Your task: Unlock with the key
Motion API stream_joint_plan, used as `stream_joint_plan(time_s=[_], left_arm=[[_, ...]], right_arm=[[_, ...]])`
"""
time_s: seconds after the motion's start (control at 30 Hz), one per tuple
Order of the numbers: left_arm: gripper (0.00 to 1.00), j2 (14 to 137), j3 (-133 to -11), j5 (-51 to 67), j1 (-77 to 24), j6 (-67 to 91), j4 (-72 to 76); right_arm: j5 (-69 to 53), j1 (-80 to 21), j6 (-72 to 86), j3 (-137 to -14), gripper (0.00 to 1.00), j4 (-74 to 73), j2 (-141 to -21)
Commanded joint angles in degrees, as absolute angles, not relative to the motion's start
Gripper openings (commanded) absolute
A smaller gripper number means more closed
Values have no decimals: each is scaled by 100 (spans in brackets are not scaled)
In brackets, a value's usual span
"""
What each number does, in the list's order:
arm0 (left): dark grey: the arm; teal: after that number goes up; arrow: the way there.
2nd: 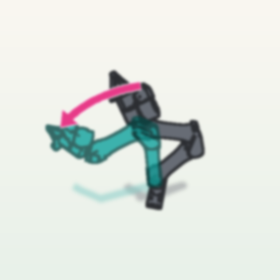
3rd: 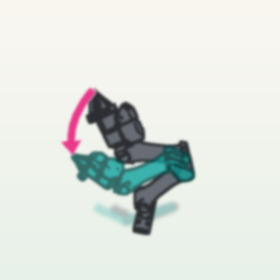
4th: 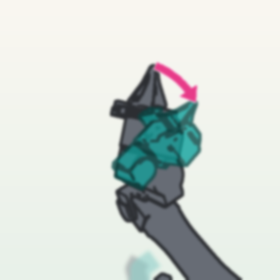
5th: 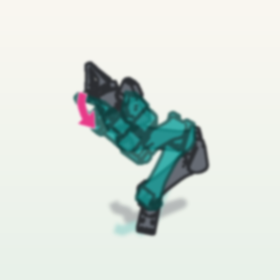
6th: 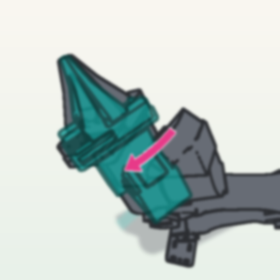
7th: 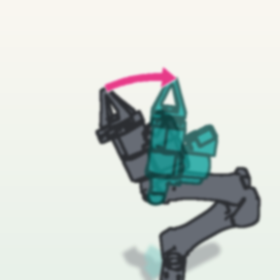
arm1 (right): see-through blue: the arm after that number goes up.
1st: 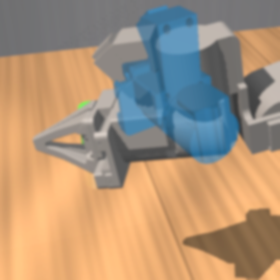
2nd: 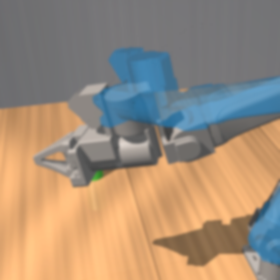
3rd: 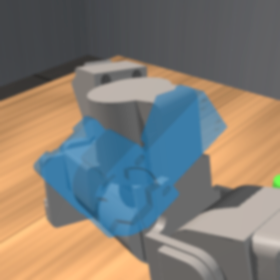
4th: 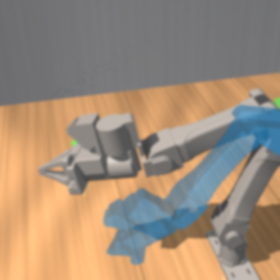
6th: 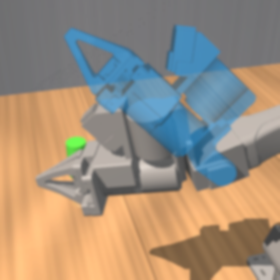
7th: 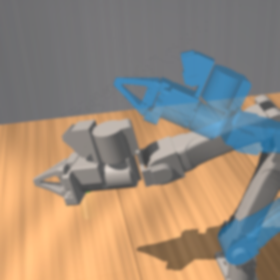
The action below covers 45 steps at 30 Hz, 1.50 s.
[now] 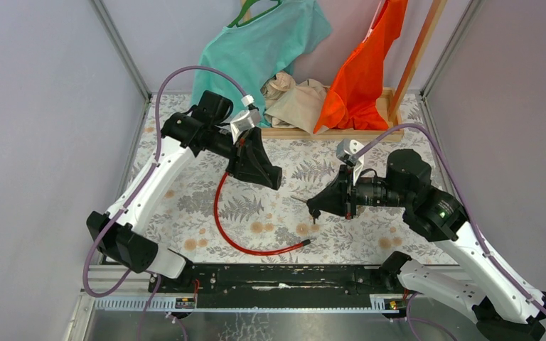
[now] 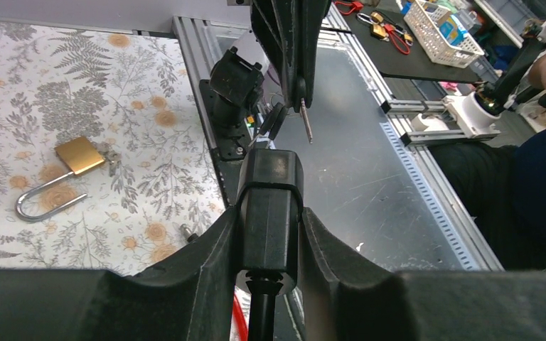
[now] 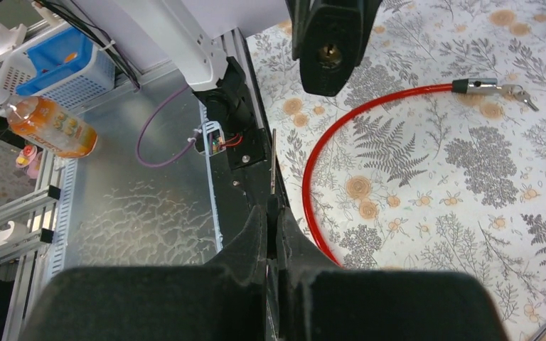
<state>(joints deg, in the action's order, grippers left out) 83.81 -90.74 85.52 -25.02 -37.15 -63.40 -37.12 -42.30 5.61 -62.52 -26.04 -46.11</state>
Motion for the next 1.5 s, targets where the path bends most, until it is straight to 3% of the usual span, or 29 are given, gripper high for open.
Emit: stream_joint_plan(time_s=[0.0, 0.6, 1.47], left_arm=[[0, 8147, -9167, 9565, -2668, -2937, -5950], [0, 7984, -9493, 9572, -3085, -2302, -5968], [0, 7869, -8823, 9522, -2932, -1672, -4870]], right_arm=[[-4118, -4210, 480, -6581, 0, -2187, -4576], [-4537, -4218, 962, -6822, 0, -1645, -4858], [-3594, -4229, 827, -7048, 0, -2066, -5280]])
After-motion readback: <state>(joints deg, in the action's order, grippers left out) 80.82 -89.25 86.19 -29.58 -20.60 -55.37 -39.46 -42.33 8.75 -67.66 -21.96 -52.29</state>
